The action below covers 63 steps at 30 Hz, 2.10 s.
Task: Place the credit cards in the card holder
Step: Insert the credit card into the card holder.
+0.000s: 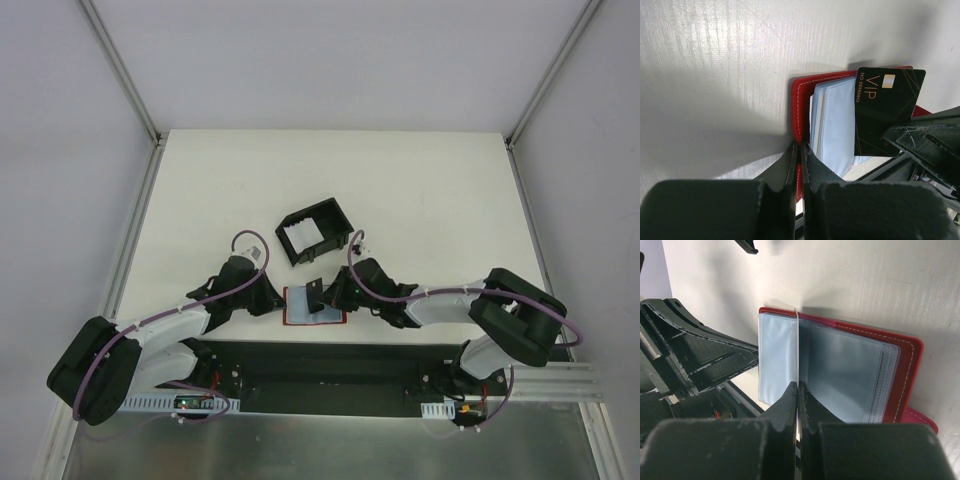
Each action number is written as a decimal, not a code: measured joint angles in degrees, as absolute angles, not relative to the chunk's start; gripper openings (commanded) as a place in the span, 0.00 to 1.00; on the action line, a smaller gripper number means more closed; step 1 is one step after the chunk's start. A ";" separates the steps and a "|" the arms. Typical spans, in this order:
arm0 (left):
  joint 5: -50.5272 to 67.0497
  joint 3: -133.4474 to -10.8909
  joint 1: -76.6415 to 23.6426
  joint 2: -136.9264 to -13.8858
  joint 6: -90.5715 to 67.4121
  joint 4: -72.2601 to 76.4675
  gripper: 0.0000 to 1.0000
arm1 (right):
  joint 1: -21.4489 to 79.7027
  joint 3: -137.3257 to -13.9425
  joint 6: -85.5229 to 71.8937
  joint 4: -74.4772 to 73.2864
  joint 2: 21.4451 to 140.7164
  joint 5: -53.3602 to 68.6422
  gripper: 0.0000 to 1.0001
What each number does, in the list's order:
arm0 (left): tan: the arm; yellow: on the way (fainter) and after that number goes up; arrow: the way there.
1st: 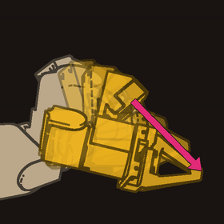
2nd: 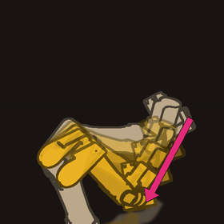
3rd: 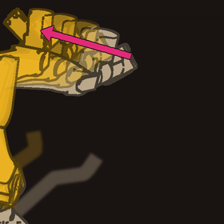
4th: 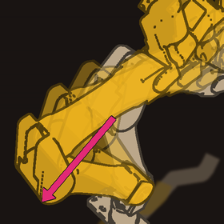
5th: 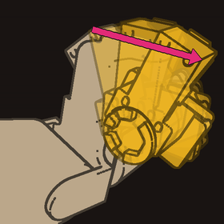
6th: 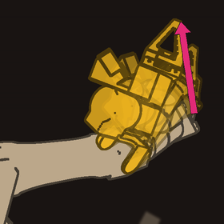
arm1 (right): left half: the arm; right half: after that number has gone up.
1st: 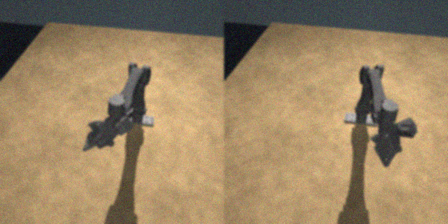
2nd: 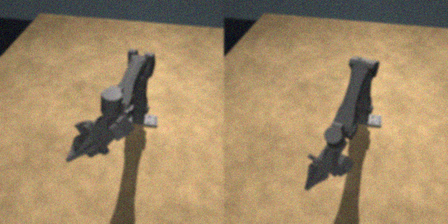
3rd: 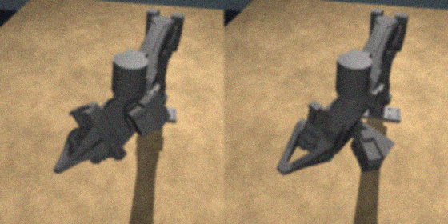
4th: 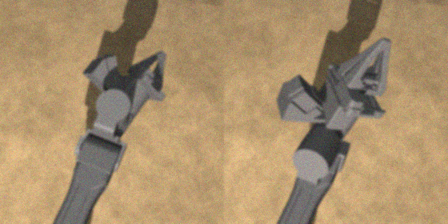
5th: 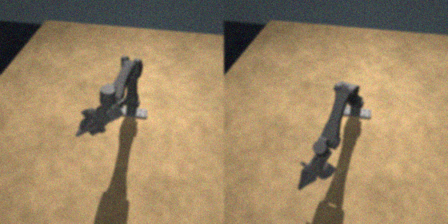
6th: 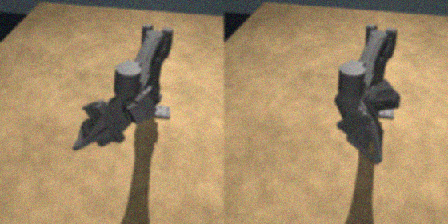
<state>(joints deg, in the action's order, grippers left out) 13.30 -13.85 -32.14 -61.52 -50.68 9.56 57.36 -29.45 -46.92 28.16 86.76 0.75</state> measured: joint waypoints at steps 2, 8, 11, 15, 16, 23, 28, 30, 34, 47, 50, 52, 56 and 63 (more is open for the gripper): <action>13.30 -13.82 -32.14 -61.56 -50.74 9.63 0.00 | 57.34 -28.93 -48.18 29.93 87.37 1.21 0.00; 13.28 -13.74 -32.14 -61.56 -51.11 9.76 0.00 | 57.34 -26.94 -51.07 32.58 87.55 1.43 0.00; 13.28 -13.69 -32.14 -61.56 -51.37 9.87 0.00 | 57.41 -25.15 -52.69 33.47 86.78 1.34 0.00; 13.28 -13.67 -32.14 -61.56 -51.55 9.93 0.00 | 57.80 -23.27 -53.60 31.90 83.66 -0.30 0.00; 13.28 -13.67 -32.14 -61.58 -51.57 9.96 0.00 | 57.80 -23.24 -53.60 31.29 83.15 -0.73 0.00; 13.28 -13.67 -32.14 -62.15 -51.59 10.33 0.00 | 57.80 -23.62 -54.11 31.29 84.53 -0.78 0.00; 13.28 -13.69 -32.14 -62.24 -51.59 10.44 0.00 | 57.67 -23.77 -56.27 34.22 86.67 0.91 0.00; 13.28 -13.69 -32.14 -62.26 -51.59 10.46 0.00 | 57.67 -23.77 -57.23 35.40 86.98 1.43 0.00; 13.28 -13.69 -32.14 -62.37 -51.59 10.52 0.00 | 57.67 -23.62 -59.11 36.93 87.59 2.48 0.00; 13.28 -13.74 -32.14 -62.39 -51.55 10.55 0.00 | 57.63 -21.37 -61.52 39.18 87.88 3.92 0.00; 13.28 -13.76 -32.14 -62.43 -51.53 10.57 0.00 | 57.58 -20.91 -61.47 39.40 87.88 4.23 0.00; 13.28 -13.85 -32.14 -62.59 -51.51 10.55 0.00 | 57.23 -20.99 -61.36 39.97 88.16 5.21 0.01; 13.30 -14.00 -32.14 -62.67 -51.46 10.46 0.00 | 56.38 -22.20 -60.93 41.10 90.85 7.31 0.00; 13.43 -14.31 -32.14 -63.00 -51.13 10.28 0.00 | 55.20 -25.61 -59.92 42.70 95.68 12.12 0.00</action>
